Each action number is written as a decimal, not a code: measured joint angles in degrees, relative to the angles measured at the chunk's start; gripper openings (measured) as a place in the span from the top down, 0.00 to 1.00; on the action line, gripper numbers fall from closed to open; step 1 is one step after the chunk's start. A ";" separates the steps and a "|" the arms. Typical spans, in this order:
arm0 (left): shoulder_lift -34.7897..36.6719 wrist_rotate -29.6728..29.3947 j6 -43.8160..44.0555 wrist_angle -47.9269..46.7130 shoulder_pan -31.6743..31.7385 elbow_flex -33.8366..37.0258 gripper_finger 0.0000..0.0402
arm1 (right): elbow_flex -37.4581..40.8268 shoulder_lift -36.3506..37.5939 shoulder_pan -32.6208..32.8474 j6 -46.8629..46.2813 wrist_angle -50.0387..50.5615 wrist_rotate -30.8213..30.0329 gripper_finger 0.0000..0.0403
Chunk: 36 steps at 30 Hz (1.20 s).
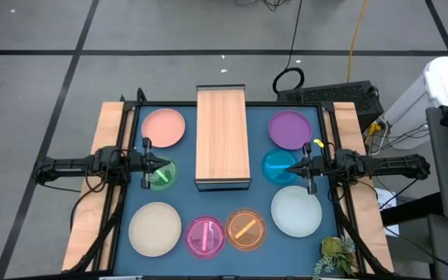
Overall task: Place and stack plates onto a shelf
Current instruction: Put the gray plate on the shelf
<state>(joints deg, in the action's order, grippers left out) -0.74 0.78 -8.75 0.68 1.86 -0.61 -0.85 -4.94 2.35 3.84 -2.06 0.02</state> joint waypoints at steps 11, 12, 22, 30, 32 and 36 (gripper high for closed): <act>-0.01 0.00 0.00 0.01 0.01 -0.01 0.99 | 0.00 -0.01 0.02 -4.13 -0.18 0.14 1.00; 0.00 0.00 0.00 0.01 0.00 0.01 0.99 | -0.01 0.00 0.02 -5.88 -0.18 0.16 1.00; 0.00 0.00 0.00 0.00 0.01 -0.01 0.99 | -0.01 0.00 0.02 -13.64 -1.41 0.08 1.00; 0.00 0.00 0.00 0.00 0.00 0.01 0.99 | -0.01 0.01 0.00 -15.00 -4.92 1.78 1.00; 0.01 0.00 0.00 -0.01 -0.01 0.01 0.99 | 0.01 0.01 0.00 -14.11 -5.75 1.60 1.00; 0.00 0.00 0.00 0.03 0.01 0.01 0.99 | 0.01 0.01 0.00 -10.48 -6.33 1.24 1.00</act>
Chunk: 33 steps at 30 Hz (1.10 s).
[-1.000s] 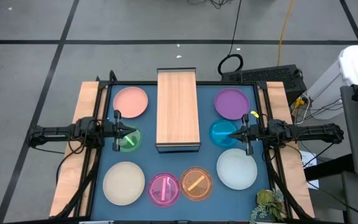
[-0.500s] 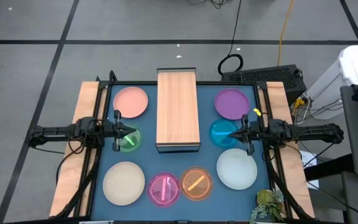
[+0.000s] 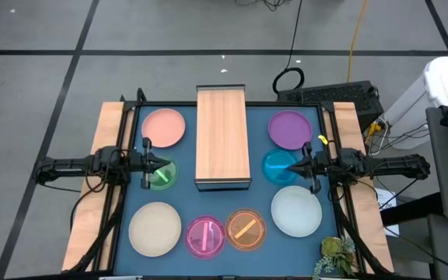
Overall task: Place and stack plates onto a shelf
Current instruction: Put the gray plate on the shelf
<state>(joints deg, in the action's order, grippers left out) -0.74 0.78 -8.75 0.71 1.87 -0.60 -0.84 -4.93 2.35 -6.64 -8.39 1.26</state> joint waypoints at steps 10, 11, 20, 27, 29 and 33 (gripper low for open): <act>0.00 -0.13 0.00 0.27 -0.01 0.00 0.99 | -1.42 -1.33 -0.02 -0.81 1.67 -8.87 1.00; -0.01 -0.13 0.00 0.28 -0.01 0.00 0.99 | -2.14 -1.98 0.00 -0.95 2.46 -8.81 1.00; 0.01 -0.13 0.00 0.35 -0.02 0.00 0.99 | -16.64 -13.36 0.00 -2.12 8.13 -8.74 1.00; -0.01 -0.13 -1.24 2.74 -0.01 0.04 0.99 | -31.10 -23.15 0.02 -1.56 18.79 -8.57 1.00; 0.00 -0.12 -1.06 2.88 -0.02 0.05 0.99 | -34.54 -24.91 0.02 -1.52 21.39 -8.55 1.00; -0.01 -0.11 -2.14 2.86 0.00 0.04 0.99 | -41.15 -27.73 0.02 -1.28 24.66 -8.57 1.00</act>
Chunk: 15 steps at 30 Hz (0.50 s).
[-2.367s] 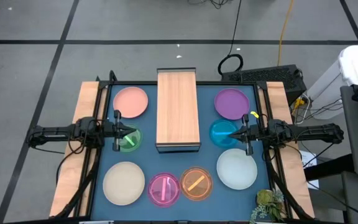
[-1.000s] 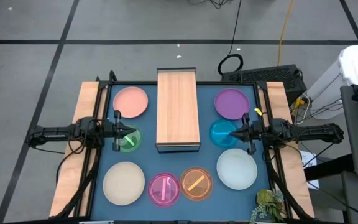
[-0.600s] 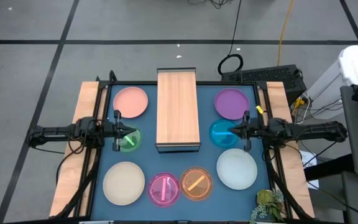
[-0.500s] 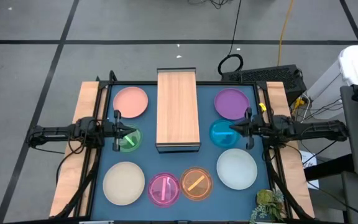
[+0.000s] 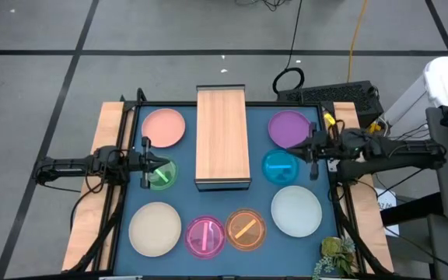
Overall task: Place and stack plates onto a shelf
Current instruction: Put the gray plate on the shelf
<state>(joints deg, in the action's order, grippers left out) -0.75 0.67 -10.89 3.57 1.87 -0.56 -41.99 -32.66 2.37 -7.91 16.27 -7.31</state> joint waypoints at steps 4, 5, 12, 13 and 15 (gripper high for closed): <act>0.00 0.02 0.92 0.02 -0.02 0.00 0.99 | -7.29 -3.25 0.00 0.05 6.07 -0.19 1.00; 0.00 0.02 0.88 0.04 -0.01 0.02 0.99 | -9.15 -4.24 0.00 0.09 8.05 -0.55 1.00; 0.00 0.08 2.35 0.04 -0.02 0.01 0.99 | -18.47 -11.63 0.00 2.53 15.90 -4.68 1.00; 0.00 0.11 2.65 0.07 0.00 0.01 0.99 | -18.99 -12.51 0.00 2.76 16.27 -4.67 1.00; 0.00 0.16 3.97 0.07 -0.02 0.00 0.99 | -19.46 -13.75 0.02 2.81 16.75 -4.63 1.00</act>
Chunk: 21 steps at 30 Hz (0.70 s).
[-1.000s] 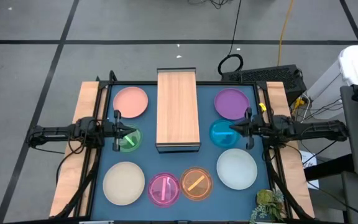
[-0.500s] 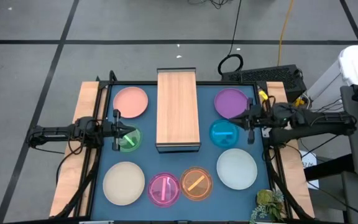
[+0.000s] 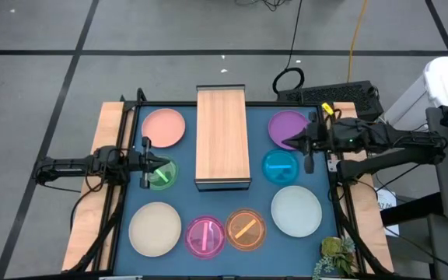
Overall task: Place and stack plates onto a shelf
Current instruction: Put the gray plate on the shelf
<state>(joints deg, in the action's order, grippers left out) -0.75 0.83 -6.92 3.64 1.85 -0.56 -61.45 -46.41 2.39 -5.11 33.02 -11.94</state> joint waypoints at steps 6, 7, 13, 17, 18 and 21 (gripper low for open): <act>0.00 -0.27 3.29 0.37 0.00 0.00 0.99 | -0.02 -2.11 -0.02 -1.91 4.76 -0.02 1.00; 0.00 -0.39 3.70 0.88 0.00 -0.03 0.99 | -0.02 -2.32 -0.02 -2.71 5.61 -0.01 1.00; -3.29 -8.93 5.57 -2.90 0.07 -4.84 0.99 | -0.02 -2.46 -0.02 -7.87 10.81 4.51 1.00; -8.99 -9.28 5.61 -4.63 0.06 -11.49 0.99 | 0.01 -2.50 0.34 -13.46 14.37 6.12 1.00; -10.77 -9.27 5.62 -5.38 0.06 -13.46 0.99 | 0.41 -2.57 0.65 -14.34 14.52 6.06 1.00; -16.57 -8.73 5.51 -7.39 0.04 -20.20 0.99 | 2.69 -2.45 1.43 -16.45 14.98 6.04 1.00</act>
<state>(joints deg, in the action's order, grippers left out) -17.33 -7.90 -1.42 -3.75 1.89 -20.76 -58.77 -48.86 3.82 -21.56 48.00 -5.90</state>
